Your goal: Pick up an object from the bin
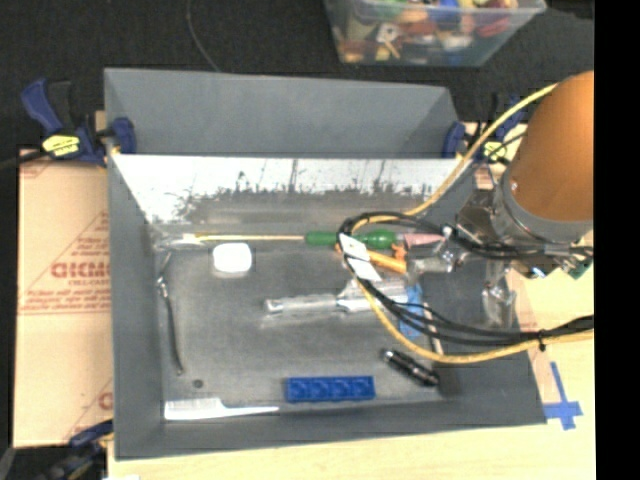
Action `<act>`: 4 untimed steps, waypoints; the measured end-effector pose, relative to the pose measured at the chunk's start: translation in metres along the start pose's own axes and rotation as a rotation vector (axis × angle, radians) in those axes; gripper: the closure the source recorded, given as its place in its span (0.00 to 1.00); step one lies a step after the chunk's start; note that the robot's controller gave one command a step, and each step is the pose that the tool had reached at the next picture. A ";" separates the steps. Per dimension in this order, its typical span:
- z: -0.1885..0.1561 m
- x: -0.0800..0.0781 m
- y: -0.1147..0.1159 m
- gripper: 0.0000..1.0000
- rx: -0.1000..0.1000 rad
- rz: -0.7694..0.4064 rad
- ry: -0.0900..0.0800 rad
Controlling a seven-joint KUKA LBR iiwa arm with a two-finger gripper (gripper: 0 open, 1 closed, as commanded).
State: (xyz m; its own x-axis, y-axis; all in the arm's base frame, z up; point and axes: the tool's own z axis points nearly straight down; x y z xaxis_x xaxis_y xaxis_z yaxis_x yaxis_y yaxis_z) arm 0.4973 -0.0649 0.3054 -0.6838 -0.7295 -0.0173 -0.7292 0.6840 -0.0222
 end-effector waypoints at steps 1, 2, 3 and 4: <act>-0.042 -0.003 0.011 0.00 0.003 -0.305 0.000; -0.041 -0.055 0.044 0.00 0.002 -0.356 -0.005; -0.071 -0.034 0.028 0.00 0.009 -0.650 -0.002; -0.036 0.008 -0.064 0.00 0.010 -0.698 -0.006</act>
Offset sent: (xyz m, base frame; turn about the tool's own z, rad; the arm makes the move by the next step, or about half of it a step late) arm 0.0030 0.0676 0.0398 -0.3503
